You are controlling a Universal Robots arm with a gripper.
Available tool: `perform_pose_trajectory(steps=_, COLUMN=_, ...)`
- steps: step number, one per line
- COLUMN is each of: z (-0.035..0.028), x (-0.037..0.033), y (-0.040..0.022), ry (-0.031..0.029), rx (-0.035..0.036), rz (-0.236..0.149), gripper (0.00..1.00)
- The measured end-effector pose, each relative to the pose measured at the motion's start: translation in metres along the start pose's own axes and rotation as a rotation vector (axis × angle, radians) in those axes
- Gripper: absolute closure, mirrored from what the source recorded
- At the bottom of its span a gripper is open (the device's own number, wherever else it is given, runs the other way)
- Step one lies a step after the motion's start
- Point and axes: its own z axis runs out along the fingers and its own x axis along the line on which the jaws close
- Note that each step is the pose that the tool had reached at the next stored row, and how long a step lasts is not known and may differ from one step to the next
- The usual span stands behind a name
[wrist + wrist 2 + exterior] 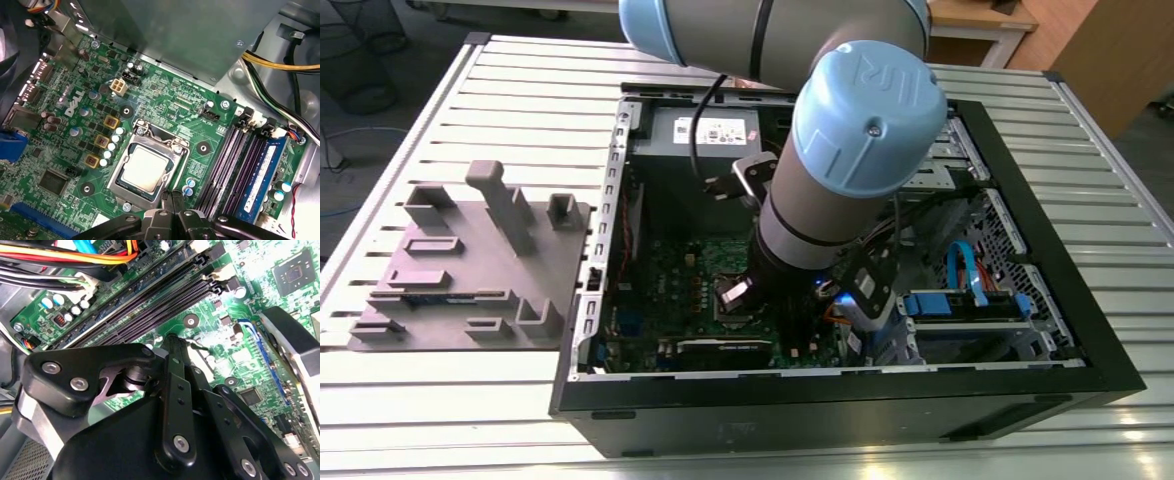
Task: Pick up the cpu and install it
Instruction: 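Install the first cpu locking lever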
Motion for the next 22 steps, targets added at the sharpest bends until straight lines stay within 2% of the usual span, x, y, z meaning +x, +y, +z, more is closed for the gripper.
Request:
perform_pose_trajectory(steps=2, z=0.0001, x=-0.0001, y=0.0, ry=-0.0008, rx=0.0016, rz=0.011, gripper=0.89)
perform_pose_trajectory(steps=7, z=-0.0001, x=-0.0022, y=-0.001, ry=0.0029, rx=0.0142, rz=0.037, gripper=0.89)
perform_pose_trajectory(steps=10, z=-0.0004, x=-0.0034, y=-0.0017, ry=0.004, rx=0.0194, rz=0.05, gripper=0.89)
perform_pose_trajectory(steps=16, z=-0.0004, x=-0.0035, y=-0.0016, ry=0.0037, rx=0.0194, rz=0.051, gripper=0.89)
perform_pose_trajectory(steps=22, z=-0.0126, x=-0.0038, y=0.001, ry=0.0038, rx=0.0193, rz=0.051, gripper=0.89)
